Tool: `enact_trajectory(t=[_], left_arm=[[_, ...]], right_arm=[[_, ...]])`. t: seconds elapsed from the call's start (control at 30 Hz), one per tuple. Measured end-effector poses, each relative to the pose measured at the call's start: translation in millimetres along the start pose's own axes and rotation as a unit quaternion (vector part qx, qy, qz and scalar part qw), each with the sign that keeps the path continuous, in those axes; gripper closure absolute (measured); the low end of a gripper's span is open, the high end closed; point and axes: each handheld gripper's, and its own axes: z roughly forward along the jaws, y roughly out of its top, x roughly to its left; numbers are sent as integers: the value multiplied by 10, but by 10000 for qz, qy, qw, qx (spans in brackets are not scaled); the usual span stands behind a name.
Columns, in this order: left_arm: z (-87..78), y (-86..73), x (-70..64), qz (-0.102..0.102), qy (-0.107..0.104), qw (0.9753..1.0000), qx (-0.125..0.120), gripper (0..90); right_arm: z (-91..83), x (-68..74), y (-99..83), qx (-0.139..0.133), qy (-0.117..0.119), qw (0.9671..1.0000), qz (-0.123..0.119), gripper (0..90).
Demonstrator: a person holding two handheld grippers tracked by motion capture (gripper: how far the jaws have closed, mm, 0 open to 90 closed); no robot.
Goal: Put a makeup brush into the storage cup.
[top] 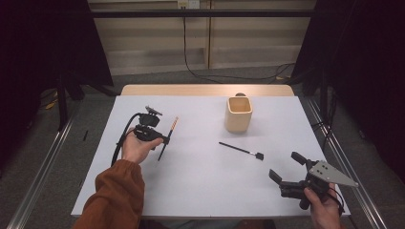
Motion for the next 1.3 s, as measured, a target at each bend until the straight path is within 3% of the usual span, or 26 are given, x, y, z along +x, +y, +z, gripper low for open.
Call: enact_trajectory(t=[0.33, 0.97, 1.03, 1.13, 1.3], left_arm=[[-96, -84, 22, 32, -131, 9979, -639, 844], [-196, -199, 41, 172, -184, 9903, -1364, 843], [-203, -213, 26, 199, -157, 9890, -1459, 843], [-228, -254, -6, 372, -42, 9839, -1748, 844], [-281, -314, 3, 425, -72, 9793, -1977, 843]], right_arm=[[0, 1, 0, -5, -5, 10000, -8, 0], [0, 0, 0, -7, -6, 10000, 4, 0], [-3, 0, 0, -13, -5, 10000, 1, 0], [0, 0, -1, -2, -12, 10000, 7, 0], [3, -5, -5, -1, -29, 10000, 13, 0]])
